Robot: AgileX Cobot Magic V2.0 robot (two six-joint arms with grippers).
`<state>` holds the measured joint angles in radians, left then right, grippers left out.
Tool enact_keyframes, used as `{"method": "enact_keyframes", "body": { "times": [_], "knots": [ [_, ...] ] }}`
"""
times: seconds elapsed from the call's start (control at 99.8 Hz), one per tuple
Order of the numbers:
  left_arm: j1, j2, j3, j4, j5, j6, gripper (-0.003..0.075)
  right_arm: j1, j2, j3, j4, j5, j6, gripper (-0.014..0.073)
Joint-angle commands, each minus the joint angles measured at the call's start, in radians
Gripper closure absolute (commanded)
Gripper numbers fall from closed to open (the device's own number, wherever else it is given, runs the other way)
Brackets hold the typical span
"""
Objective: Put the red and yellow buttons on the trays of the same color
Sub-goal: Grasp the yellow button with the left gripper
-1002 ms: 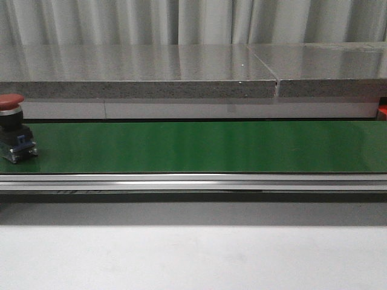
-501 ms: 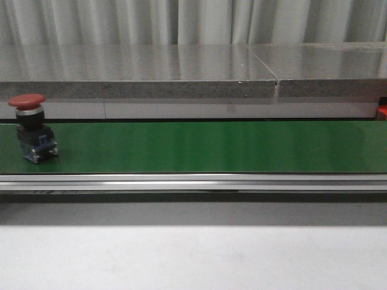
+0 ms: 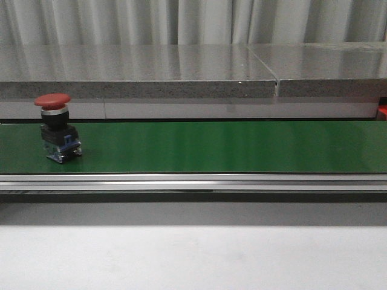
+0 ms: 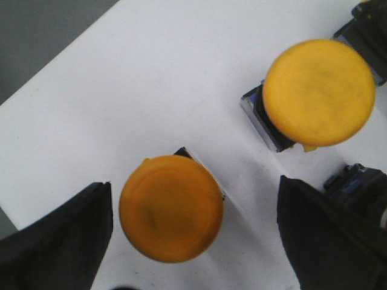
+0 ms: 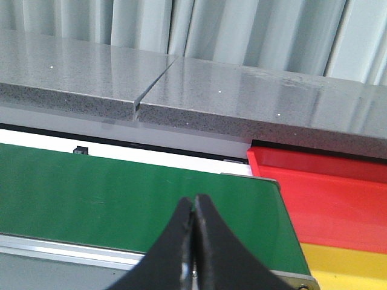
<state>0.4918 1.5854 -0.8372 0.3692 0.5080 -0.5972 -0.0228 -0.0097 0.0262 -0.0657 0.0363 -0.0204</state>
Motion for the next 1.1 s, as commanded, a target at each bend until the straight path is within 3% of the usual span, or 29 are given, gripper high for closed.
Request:
{"method": "enact_keyframes", "body": {
  "times": [0.0, 0.591, 0.822, 1.093],
  "knots": [
    [0.01, -0.03, -0.031, 0.023, -0.037, -0.027, 0.0196, 0.001, 0.0, -0.009, -0.009, -0.079, -0.001, 0.0662],
    [0.018, -0.044, -0.031, 0.015, -0.021, -0.027, 0.0591, 0.001, 0.0, -0.009, -0.009, -0.079, -0.001, 0.0662],
    [0.018, -0.161, -0.031, 0.003, 0.022, -0.027, 0.0659, 0.001, 0.0, -0.009, -0.009, -0.079, -0.001, 0.0662],
    [-0.041, -0.403, -0.042, -0.004, 0.03, 0.0, 0.066, 0.001, 0.0, -0.009, -0.009, -0.079, -0.001, 0.0662]
  ]
}}
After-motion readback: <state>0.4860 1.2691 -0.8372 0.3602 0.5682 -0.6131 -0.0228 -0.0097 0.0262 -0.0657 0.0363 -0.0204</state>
